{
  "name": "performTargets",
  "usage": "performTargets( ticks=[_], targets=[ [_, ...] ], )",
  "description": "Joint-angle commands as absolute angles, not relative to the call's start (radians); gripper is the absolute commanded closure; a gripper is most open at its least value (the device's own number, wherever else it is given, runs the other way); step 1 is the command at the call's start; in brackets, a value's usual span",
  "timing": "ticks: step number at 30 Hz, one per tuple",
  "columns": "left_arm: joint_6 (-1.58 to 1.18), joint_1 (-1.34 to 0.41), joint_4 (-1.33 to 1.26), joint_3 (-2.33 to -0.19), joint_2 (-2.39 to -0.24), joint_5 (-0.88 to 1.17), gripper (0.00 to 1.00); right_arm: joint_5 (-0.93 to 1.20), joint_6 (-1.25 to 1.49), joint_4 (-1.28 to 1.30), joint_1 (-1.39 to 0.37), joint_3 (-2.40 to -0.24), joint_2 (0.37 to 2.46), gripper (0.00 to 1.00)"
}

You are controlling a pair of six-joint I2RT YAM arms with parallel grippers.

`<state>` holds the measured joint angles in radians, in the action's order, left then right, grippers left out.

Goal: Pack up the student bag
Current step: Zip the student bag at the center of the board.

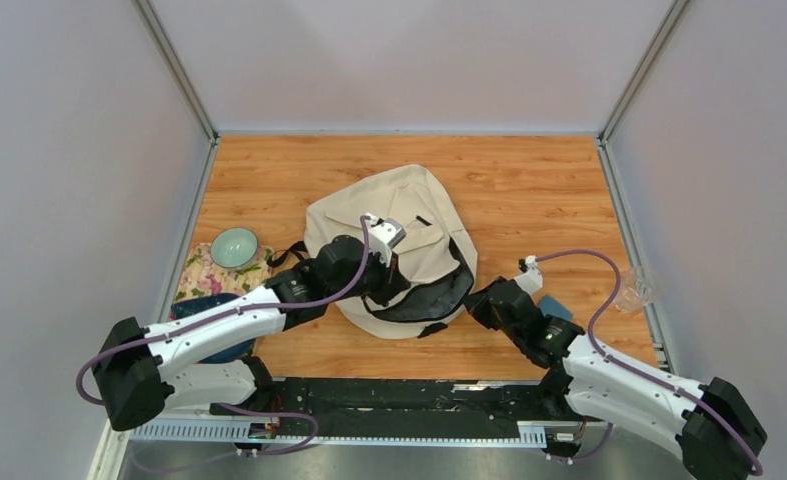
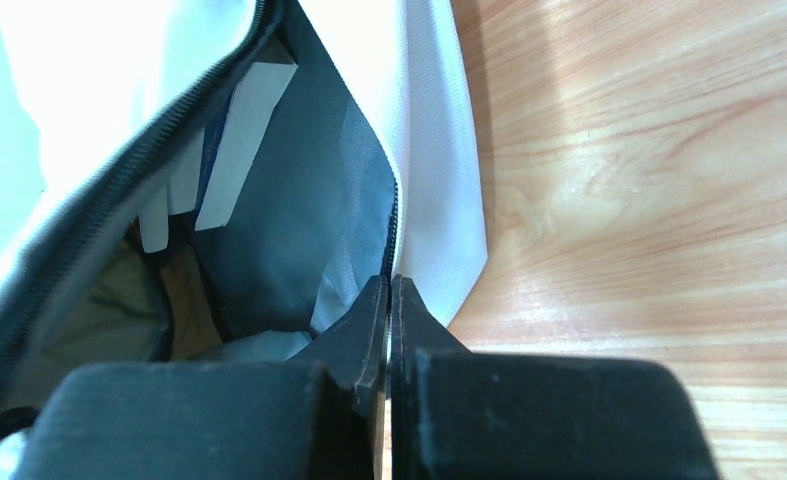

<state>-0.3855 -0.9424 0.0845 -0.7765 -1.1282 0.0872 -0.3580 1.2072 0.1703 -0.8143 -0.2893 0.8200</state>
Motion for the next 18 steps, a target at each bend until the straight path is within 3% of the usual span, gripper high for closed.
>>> performTargets(
  ticks=[1,9,18],
  targets=[
    [-0.411,-0.946,0.057,-0.721,-1.15,0.133,1.0,-0.318,1.216,0.245,-0.813,-0.261,0.75,1.0],
    [-0.443,-0.946,0.017,-0.661,-1.19,0.175,1.0,-0.304,1.232,0.316,-0.811,-0.255,0.624,1.0],
    [-0.474,-0.946,-0.037,-0.64,-1.279,0.23,1.0,-0.27,1.236,0.319,-0.811,-0.244,0.623,1.0]
  ],
)
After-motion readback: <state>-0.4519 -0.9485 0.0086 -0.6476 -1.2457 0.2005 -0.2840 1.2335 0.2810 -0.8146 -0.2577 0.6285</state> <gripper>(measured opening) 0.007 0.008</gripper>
